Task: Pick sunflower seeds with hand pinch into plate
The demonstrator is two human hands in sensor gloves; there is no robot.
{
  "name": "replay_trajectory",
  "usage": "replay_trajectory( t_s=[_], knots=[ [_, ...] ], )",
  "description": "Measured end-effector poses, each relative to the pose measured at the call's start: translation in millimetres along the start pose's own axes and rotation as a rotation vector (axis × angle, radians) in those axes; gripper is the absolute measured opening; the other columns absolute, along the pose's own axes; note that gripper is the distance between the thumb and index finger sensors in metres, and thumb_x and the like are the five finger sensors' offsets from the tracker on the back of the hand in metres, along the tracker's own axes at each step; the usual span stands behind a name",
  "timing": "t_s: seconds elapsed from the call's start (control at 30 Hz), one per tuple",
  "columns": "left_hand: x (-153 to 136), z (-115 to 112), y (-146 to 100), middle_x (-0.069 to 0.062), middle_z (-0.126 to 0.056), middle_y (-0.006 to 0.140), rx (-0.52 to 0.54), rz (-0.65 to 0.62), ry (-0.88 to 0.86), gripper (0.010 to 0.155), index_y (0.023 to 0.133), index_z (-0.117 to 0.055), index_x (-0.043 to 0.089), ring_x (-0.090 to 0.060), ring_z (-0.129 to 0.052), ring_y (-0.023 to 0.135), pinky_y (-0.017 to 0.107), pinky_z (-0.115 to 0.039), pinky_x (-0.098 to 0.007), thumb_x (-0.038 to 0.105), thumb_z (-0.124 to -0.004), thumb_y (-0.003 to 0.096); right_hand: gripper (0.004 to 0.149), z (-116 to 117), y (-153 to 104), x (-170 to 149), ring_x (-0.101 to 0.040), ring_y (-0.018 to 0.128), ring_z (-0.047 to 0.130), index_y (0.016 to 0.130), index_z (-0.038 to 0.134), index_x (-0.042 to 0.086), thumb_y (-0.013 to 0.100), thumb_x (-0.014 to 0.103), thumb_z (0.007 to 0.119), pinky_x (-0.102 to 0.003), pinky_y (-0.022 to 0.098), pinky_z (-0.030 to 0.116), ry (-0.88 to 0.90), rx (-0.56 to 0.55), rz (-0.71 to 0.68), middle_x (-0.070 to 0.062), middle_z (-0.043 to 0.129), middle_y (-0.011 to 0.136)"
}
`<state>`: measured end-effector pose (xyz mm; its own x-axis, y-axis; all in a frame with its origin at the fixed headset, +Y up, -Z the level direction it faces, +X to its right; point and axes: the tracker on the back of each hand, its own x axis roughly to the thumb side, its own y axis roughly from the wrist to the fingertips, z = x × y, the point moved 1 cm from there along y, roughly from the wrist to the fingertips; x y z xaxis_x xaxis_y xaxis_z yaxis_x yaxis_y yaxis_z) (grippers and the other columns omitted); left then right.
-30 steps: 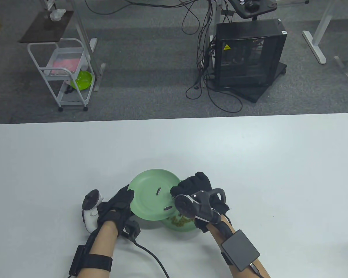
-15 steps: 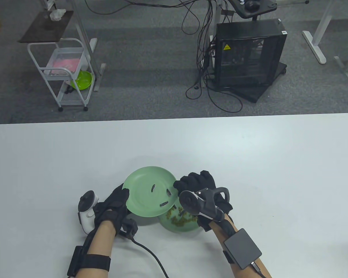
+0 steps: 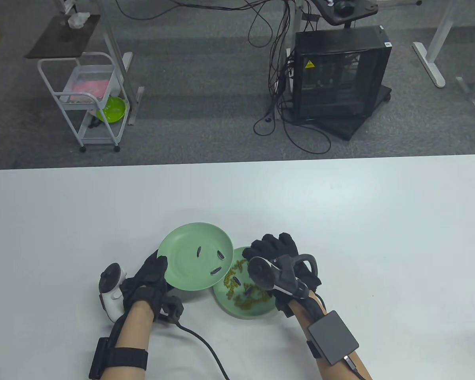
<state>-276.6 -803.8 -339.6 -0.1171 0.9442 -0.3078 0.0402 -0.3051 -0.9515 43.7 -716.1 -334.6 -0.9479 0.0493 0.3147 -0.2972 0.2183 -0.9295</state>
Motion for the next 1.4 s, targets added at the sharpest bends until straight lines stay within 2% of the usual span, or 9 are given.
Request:
replay_trajectory(
  t_s=[0.87, 1.4],
  knots=[
    [1, 0, 0, -0.020, -0.070, 0.095, -0.006, -0.004, -0.010, 0.065, 0.107, -0.042, 0.005, -0.024, -0.100, 0.071, 0.042, -0.094, -0.033, 0.034, -0.064, 0.0528, 0.053, 27, 3, -5, -0.023, 0.102, 0.072, 0.087, 0.069, 0.052, 0.035, 0.049, 0.079, -0.062, 0.076, 0.046, -0.107, 0.223, -0.020, 0.011, 0.068, 0.103],
    [0, 0, 0, -0.020, -0.070, 0.095, -0.007, -0.004, -0.010, 0.065, 0.107, -0.042, 0.005, -0.024, -0.100, 0.071, 0.042, -0.094, -0.033, 0.034, -0.064, 0.0528, 0.048, 43, 2, -1, -0.021, 0.098, 0.074, 0.081, 0.075, 0.054, 0.035, 0.046, 0.082, -0.063, 0.076, 0.045, -0.185, 0.322, -0.039, 0.012, 0.072, 0.100]
  ],
)
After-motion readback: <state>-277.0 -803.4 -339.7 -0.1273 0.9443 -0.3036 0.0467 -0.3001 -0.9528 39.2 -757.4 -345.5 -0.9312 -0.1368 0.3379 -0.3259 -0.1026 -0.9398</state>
